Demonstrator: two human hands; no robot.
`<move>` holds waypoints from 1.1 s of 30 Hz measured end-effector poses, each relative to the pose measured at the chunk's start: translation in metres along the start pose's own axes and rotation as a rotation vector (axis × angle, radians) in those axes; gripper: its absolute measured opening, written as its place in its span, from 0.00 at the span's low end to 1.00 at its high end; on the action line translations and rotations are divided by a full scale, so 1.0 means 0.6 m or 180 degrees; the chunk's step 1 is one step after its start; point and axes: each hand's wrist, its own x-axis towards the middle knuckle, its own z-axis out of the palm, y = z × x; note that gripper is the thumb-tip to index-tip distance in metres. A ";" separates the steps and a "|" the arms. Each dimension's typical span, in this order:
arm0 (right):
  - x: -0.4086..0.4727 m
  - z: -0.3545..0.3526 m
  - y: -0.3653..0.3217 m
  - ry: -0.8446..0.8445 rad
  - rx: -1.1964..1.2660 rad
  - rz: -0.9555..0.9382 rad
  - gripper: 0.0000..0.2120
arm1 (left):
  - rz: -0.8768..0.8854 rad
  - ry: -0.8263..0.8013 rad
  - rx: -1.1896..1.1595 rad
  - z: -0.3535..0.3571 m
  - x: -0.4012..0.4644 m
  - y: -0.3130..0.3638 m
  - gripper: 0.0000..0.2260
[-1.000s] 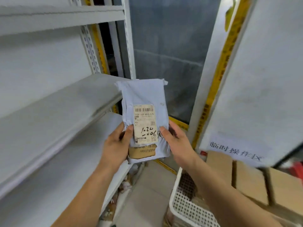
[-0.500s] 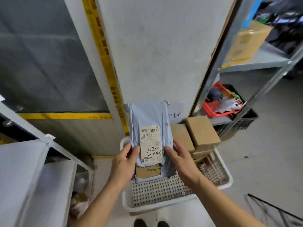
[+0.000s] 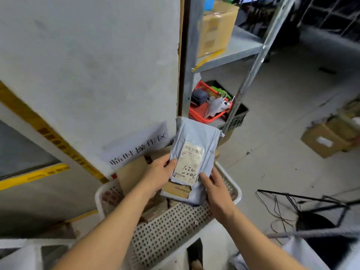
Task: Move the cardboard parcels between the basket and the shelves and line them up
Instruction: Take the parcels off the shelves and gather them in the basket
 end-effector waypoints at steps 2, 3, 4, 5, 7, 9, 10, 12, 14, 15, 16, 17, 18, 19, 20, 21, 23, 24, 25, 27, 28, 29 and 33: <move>0.034 0.000 0.002 0.0206 0.0115 0.0017 0.18 | -0.0037 -0.0148 0.0066 -0.001 0.054 0.021 0.11; 0.053 0.001 0.002 0.0293 0.0177 0.0029 0.18 | -0.0016 -0.0199 0.0072 -0.002 0.080 0.037 0.10; 0.072 0.002 0.004 0.0356 0.0229 0.0038 0.18 | -0.0015 -0.0251 0.0090 -0.003 0.107 0.052 0.09; 0.092 0.002 0.005 0.0419 0.0275 0.0048 0.19 | -0.0033 -0.0323 0.0065 -0.003 0.133 0.068 0.09; 0.129 0.004 0.005 0.0588 0.0389 0.0075 0.20 | -0.0120 -0.0518 0.0001 -0.003 0.182 0.089 0.11; 0.164 0.008 0.009 0.0720 0.0533 0.0094 0.20 | -0.0199 -0.0633 -0.0005 -0.007 0.223 0.098 0.13; 0.180 0.010 0.012 0.0765 0.0593 0.0094 0.20 | -0.0240 -0.0649 0.0017 -0.011 0.242 0.098 0.13; 0.205 0.014 0.015 0.0865 0.0672 0.0127 0.19 | -0.0308 -0.0636 0.0041 -0.013 0.272 0.102 0.14; 0.221 0.014 0.022 0.0973 0.0718 0.0199 0.19 | -0.0385 -0.0636 0.0022 -0.007 0.294 0.097 0.14; 0.226 0.014 0.026 0.1011 0.0734 0.0230 0.20 | -0.0412 -0.0636 0.0037 -0.004 0.303 0.092 0.13; 0.228 0.013 0.029 0.1021 0.0765 0.0256 0.21 | -0.0421 -0.0633 0.0065 0.000 0.311 0.085 0.13; 0.230 0.013 0.031 0.1029 0.0820 0.0284 0.22 | -0.0425 -0.0628 0.0082 0.002 0.317 0.078 0.13; 0.233 0.011 0.033 0.1043 0.0846 0.0298 0.24 | -0.0420 -0.0629 0.0073 0.005 0.324 0.072 0.13; 0.235 0.010 0.033 0.1080 0.0850 0.0308 0.25 | -0.0404 -0.0626 0.0053 0.006 0.330 0.069 0.13; 0.240 0.009 0.035 0.1114 0.0833 0.0308 0.25 | -0.0387 -0.0620 0.0022 0.009 0.335 0.069 0.13; 0.243 0.008 0.035 0.1169 0.0861 0.0307 0.25 | -0.0378 -0.0618 0.0026 0.010 0.338 0.072 0.13; 0.250 0.009 0.034 0.1245 0.0903 0.0282 0.25 | -0.0345 -0.0627 0.0103 0.012 0.345 0.075 0.12; 0.252 0.009 0.034 0.1261 0.0851 0.0282 0.25 | -0.0328 -0.0646 0.0135 0.013 0.346 0.078 0.12; 0.253 0.009 0.035 0.1259 0.0798 0.0296 0.25 | -0.0325 -0.0656 0.0159 0.013 0.347 0.079 0.12; 0.252 0.008 0.035 0.1241 0.0661 0.0331 0.26 | -0.0302 -0.0632 0.0258 0.012 0.344 0.080 0.12; 0.250 0.007 0.034 0.1232 0.0583 0.0353 0.27 | -0.0282 -0.0593 0.0323 0.011 0.341 0.078 0.12; 0.248 0.007 0.032 0.1214 0.0512 0.0371 0.27 | -0.0248 -0.0552 0.0351 0.009 0.338 0.076 0.13; 0.238 0.007 0.017 0.1154 0.0188 0.0328 0.23 | -0.0156 -0.0365 0.0636 -0.013 0.311 0.065 0.15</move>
